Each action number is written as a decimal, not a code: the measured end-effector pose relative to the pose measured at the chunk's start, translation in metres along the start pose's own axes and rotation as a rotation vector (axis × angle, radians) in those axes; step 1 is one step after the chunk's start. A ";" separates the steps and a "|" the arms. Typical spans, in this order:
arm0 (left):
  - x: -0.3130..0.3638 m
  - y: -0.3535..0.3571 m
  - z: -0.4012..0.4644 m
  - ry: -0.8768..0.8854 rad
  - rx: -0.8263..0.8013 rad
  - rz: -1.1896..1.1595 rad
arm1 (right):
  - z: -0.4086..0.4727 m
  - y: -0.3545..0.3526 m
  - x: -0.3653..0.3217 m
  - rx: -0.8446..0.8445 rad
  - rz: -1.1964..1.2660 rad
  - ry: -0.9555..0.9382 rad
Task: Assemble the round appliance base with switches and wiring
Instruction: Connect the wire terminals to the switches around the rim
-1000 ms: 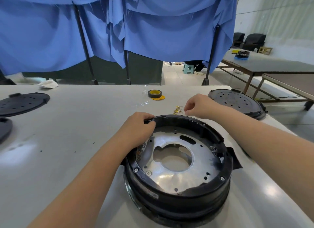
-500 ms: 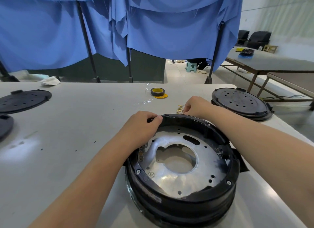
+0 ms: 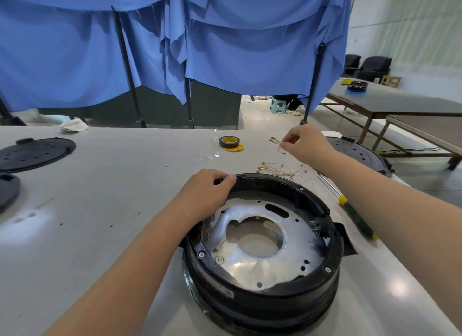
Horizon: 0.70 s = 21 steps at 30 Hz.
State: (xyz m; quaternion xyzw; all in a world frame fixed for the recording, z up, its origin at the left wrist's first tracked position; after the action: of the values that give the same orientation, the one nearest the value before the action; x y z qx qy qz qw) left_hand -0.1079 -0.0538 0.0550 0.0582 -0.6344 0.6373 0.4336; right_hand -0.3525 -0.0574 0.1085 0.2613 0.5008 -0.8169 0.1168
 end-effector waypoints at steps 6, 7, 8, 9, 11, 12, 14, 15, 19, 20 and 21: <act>0.001 0.002 0.001 -0.031 -0.009 -0.032 | -0.026 -0.046 -0.042 0.160 0.118 -0.135; 0.002 0.003 0.000 -0.035 -0.016 -0.031 | -0.033 -0.051 -0.051 0.184 0.119 -0.163; 0.003 0.003 -0.001 -0.038 -0.027 -0.026 | -0.038 -0.057 -0.058 0.208 0.115 -0.190; 0.004 0.004 -0.001 -0.039 -0.038 -0.024 | -0.044 -0.062 -0.066 0.231 0.111 -0.215; 0.005 0.005 -0.002 -0.048 -0.065 -0.039 | -0.054 -0.073 -0.077 0.272 0.102 -0.248; 0.005 0.005 -0.002 -0.053 -0.076 -0.051 | -0.059 -0.079 -0.081 0.294 0.098 -0.259; 0.007 0.002 -0.004 -0.055 -0.082 -0.067 | -0.069 -0.092 -0.090 0.342 0.098 -0.285; 0.009 -0.001 -0.004 -0.047 -0.069 -0.069 | -0.075 -0.098 -0.096 0.363 0.093 -0.303; 0.018 -0.020 -0.001 -0.062 0.018 -0.296 | -0.107 -0.107 -0.125 0.379 0.016 -0.416; 0.019 -0.024 0.000 -0.093 0.013 -0.394 | -0.116 -0.104 -0.134 0.364 -0.015 -0.457; 0.020 -0.025 -0.001 -0.126 -0.015 -0.495 | -0.125 -0.099 -0.142 0.340 -0.046 -0.496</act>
State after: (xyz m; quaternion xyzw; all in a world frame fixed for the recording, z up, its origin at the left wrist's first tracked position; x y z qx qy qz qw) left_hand -0.1044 -0.0479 0.0867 0.2482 -0.6313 0.5019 0.5366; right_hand -0.2394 0.0888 0.2154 0.0579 0.3188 -0.9304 0.1716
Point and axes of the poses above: each hand's wrist, its own z-axis towards the middle knuckle, its own y-axis out of the palm, x = y × z, the point moved 9 cm from there along z, towards the middle knuckle, and after that the axes turned 7 degrees about z, right-handed, at the moved point
